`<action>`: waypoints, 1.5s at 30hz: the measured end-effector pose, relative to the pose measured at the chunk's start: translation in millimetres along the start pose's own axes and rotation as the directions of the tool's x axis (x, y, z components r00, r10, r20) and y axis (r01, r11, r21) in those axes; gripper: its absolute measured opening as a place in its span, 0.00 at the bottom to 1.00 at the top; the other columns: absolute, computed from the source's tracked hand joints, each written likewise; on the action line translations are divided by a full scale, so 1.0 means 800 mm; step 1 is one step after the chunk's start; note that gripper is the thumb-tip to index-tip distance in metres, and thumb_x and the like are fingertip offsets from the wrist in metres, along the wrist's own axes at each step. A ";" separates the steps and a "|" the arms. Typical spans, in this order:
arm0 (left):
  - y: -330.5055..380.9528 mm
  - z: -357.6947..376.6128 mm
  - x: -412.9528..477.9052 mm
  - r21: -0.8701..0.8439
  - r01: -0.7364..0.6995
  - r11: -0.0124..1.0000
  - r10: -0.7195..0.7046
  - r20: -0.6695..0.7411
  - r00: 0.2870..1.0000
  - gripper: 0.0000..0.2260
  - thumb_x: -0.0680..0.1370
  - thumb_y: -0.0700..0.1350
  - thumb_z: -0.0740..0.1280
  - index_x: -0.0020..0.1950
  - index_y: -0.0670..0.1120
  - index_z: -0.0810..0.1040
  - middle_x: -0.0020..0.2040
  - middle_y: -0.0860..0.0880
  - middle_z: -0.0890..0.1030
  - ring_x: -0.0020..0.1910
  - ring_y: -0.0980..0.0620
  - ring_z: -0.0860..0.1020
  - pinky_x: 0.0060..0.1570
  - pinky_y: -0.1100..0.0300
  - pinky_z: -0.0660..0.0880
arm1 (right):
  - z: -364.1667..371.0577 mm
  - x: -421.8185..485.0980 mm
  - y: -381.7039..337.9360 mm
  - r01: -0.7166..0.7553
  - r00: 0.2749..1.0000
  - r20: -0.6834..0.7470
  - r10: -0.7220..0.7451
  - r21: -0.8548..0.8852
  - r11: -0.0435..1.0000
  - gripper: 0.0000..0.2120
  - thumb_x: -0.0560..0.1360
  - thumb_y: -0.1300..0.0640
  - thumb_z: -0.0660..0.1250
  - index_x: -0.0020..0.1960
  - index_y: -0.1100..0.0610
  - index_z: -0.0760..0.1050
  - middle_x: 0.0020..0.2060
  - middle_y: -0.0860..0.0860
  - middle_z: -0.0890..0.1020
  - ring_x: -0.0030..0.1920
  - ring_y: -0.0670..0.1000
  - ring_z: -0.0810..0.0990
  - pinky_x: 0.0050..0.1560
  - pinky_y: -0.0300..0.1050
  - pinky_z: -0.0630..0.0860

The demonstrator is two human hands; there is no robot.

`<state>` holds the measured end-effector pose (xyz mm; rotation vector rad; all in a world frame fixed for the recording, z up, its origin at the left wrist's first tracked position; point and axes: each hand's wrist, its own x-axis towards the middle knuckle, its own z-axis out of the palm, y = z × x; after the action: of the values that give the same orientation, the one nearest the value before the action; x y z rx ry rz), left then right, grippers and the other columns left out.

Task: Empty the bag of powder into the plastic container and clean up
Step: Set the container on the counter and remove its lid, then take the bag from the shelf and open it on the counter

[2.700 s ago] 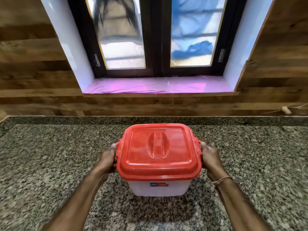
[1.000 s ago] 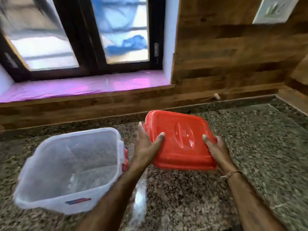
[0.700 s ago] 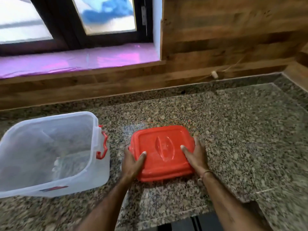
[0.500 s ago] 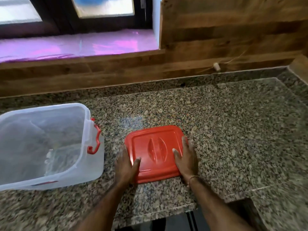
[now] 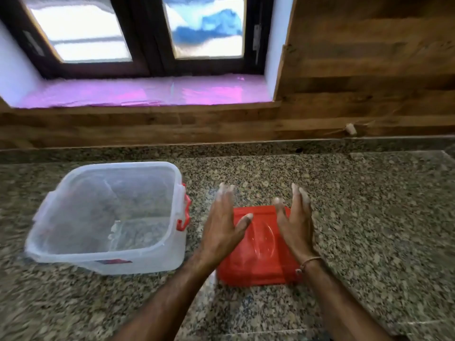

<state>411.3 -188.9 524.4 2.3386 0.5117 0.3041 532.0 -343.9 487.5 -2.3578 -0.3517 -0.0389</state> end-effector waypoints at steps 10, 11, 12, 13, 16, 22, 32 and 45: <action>-0.096 -0.331 -0.063 0.261 0.031 0.965 0.079 -0.403 0.912 0.35 0.74 0.66 0.66 0.77 0.50 0.68 0.77 0.49 0.69 0.77 0.49 0.65 0.73 0.49 0.67 | 0.034 -0.040 -0.332 0.450 0.891 -0.109 -0.441 0.336 0.827 0.22 0.81 0.44 0.63 0.69 0.54 0.76 0.63 0.55 0.78 0.52 0.51 0.81 0.55 0.42 0.74; -0.123 -0.367 -0.082 0.274 0.082 0.958 0.045 -0.427 0.903 0.35 0.75 0.66 0.67 0.77 0.50 0.68 0.77 0.49 0.68 0.77 0.49 0.65 0.73 0.49 0.67 | 0.049 -0.055 -0.366 0.486 0.871 -0.094 -0.483 0.320 0.813 0.20 0.82 0.46 0.64 0.69 0.55 0.76 0.63 0.55 0.79 0.53 0.50 0.80 0.54 0.39 0.71; -0.147 -0.401 -0.100 0.292 0.129 0.948 0.017 -0.449 0.893 0.35 0.75 0.65 0.67 0.77 0.50 0.68 0.77 0.49 0.68 0.76 0.48 0.65 0.72 0.48 0.68 | 0.066 -0.071 -0.399 0.514 0.852 -0.067 -0.520 0.299 0.804 0.19 0.82 0.47 0.64 0.69 0.54 0.76 0.62 0.55 0.80 0.53 0.49 0.79 0.53 0.39 0.70; -0.170 -0.432 -0.118 0.312 0.169 0.935 -0.003 -0.467 0.884 0.35 0.74 0.66 0.67 0.77 0.50 0.67 0.77 0.48 0.68 0.76 0.48 0.65 0.71 0.48 0.68 | 0.084 -0.087 -0.432 0.540 0.830 -0.018 -0.557 0.276 0.795 0.19 0.82 0.46 0.64 0.69 0.53 0.75 0.62 0.55 0.80 0.55 0.50 0.79 0.54 0.41 0.72; -0.223 -0.517 -0.170 0.332 0.266 0.905 -0.055 -0.528 0.847 0.34 0.75 0.64 0.68 0.75 0.49 0.68 0.74 0.47 0.71 0.73 0.46 0.68 0.68 0.49 0.70 | 0.133 -0.141 -0.528 0.624 0.740 0.142 -0.657 0.219 0.750 0.24 0.80 0.38 0.59 0.71 0.48 0.72 0.64 0.54 0.79 0.59 0.56 0.81 0.57 0.52 0.78; -0.300 -0.676 -0.248 0.337 0.418 0.843 -0.120 -0.641 0.758 0.33 0.76 0.64 0.67 0.76 0.49 0.66 0.73 0.47 0.71 0.71 0.44 0.71 0.62 0.48 0.75 | 0.198 -0.213 -0.704 0.747 0.586 0.228 -0.777 0.219 0.628 0.23 0.82 0.39 0.58 0.73 0.48 0.69 0.66 0.54 0.77 0.65 0.58 0.78 0.59 0.55 0.76; -0.383 -0.938 -0.282 0.384 0.557 0.736 -0.081 -0.767 0.636 0.29 0.77 0.65 0.66 0.74 0.53 0.70 0.73 0.50 0.73 0.70 0.47 0.72 0.64 0.50 0.72 | 0.283 -0.224 -0.972 0.837 0.397 0.131 -0.909 0.356 0.417 0.24 0.83 0.38 0.54 0.75 0.46 0.65 0.71 0.49 0.73 0.63 0.48 0.76 0.59 0.47 0.72; -0.383 -1.269 -0.231 0.541 0.656 0.526 0.140 -0.816 0.561 0.29 0.75 0.66 0.66 0.70 0.50 0.74 0.66 0.49 0.79 0.62 0.47 0.79 0.55 0.50 0.78 | 0.335 -0.180 -1.323 0.915 0.297 -0.050 -0.953 0.300 0.270 0.25 0.83 0.38 0.55 0.73 0.50 0.69 0.65 0.52 0.79 0.60 0.54 0.80 0.55 0.50 0.77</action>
<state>-197.5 541.4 1028.3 2.7793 1.8722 1.2154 95.4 533.9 988.9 -1.5149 -1.7134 -0.3700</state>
